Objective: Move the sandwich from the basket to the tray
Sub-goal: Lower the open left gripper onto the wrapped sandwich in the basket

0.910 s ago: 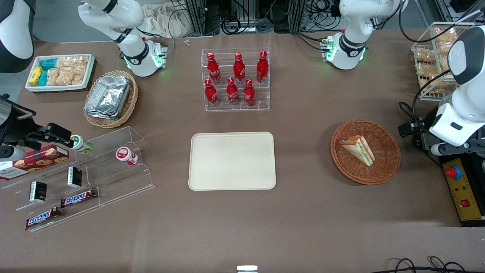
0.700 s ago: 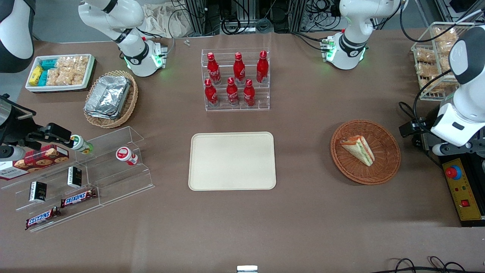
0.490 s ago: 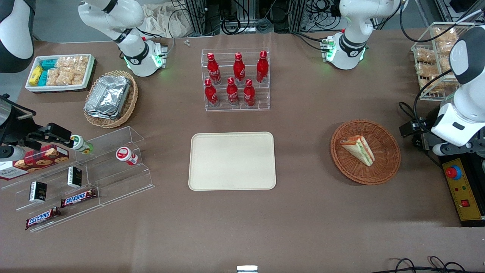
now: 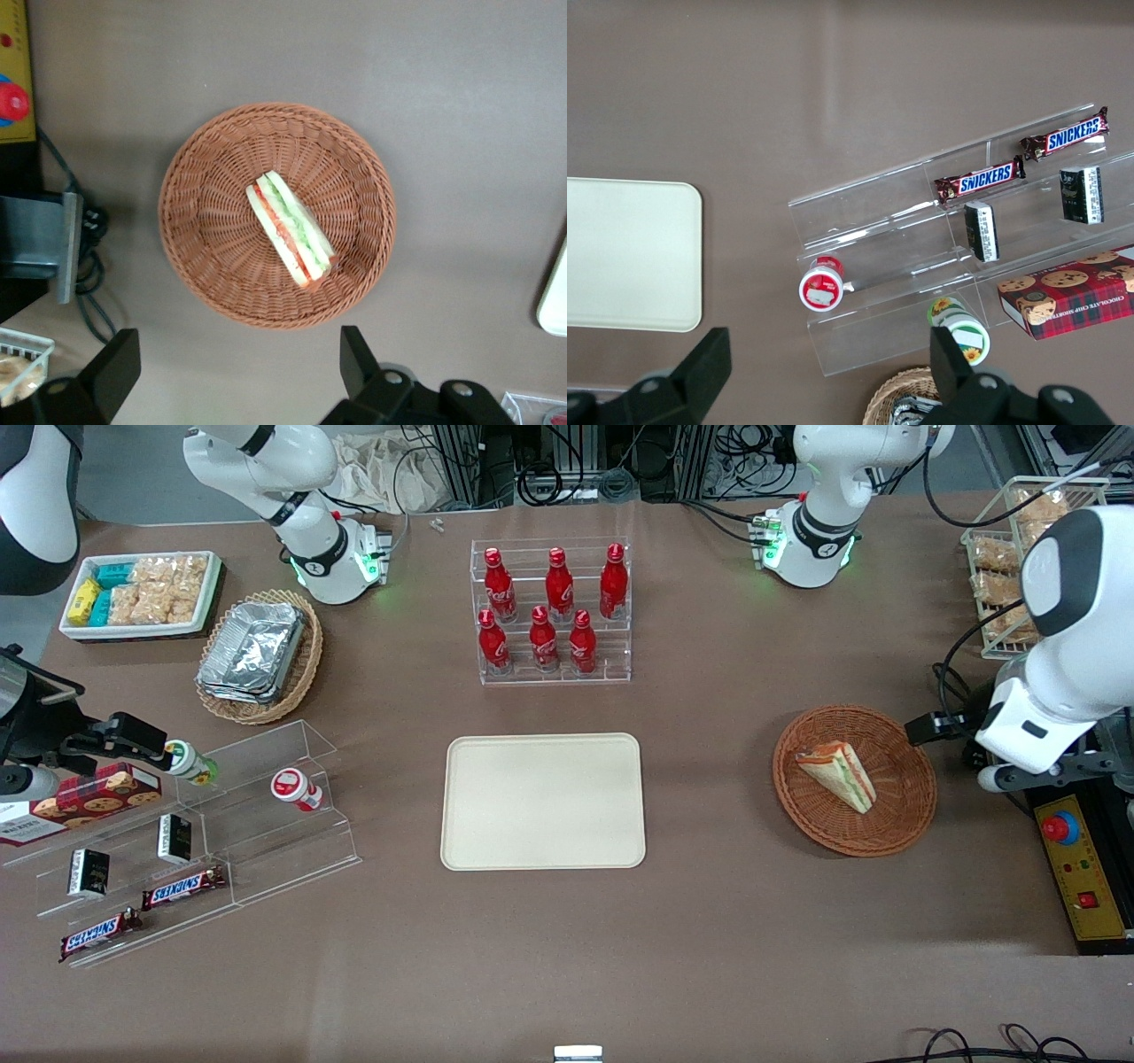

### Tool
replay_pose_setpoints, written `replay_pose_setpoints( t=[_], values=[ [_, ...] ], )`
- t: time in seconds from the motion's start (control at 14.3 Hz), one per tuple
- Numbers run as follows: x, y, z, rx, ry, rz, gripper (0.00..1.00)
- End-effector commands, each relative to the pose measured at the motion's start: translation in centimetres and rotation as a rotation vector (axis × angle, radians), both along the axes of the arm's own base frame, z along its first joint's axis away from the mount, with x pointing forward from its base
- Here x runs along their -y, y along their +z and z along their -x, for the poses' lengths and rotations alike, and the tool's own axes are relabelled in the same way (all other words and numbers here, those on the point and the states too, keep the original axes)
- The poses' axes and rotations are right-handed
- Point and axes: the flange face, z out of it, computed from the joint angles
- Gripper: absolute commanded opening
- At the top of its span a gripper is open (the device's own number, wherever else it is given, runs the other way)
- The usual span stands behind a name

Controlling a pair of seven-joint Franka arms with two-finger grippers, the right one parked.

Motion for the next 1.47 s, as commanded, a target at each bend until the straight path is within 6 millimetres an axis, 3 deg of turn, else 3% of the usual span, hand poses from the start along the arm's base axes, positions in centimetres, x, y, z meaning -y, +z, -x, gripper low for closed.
replay_pose_setpoints(
  t=[0.0,0.21,0.49,0.63,0.91,1.4],
  values=[
    [0.4,-3.1,2.4,0.004,0.064,0.001,1.0],
    [1.1,-7.1,3.7,0.013,0.106,-0.004,1.0],
    [3.7,-12.6,4.8,0.009,0.214,-0.021,1.0],
    [3.7,-14.6,5.1,-0.019,0.229,-0.028,1.0],
    [3.5,-18.1,5.5,0.008,0.305,-0.026,1.0],
    [2.9,-21.9,5.3,0.038,0.378,-0.018,1.0]
  ],
)
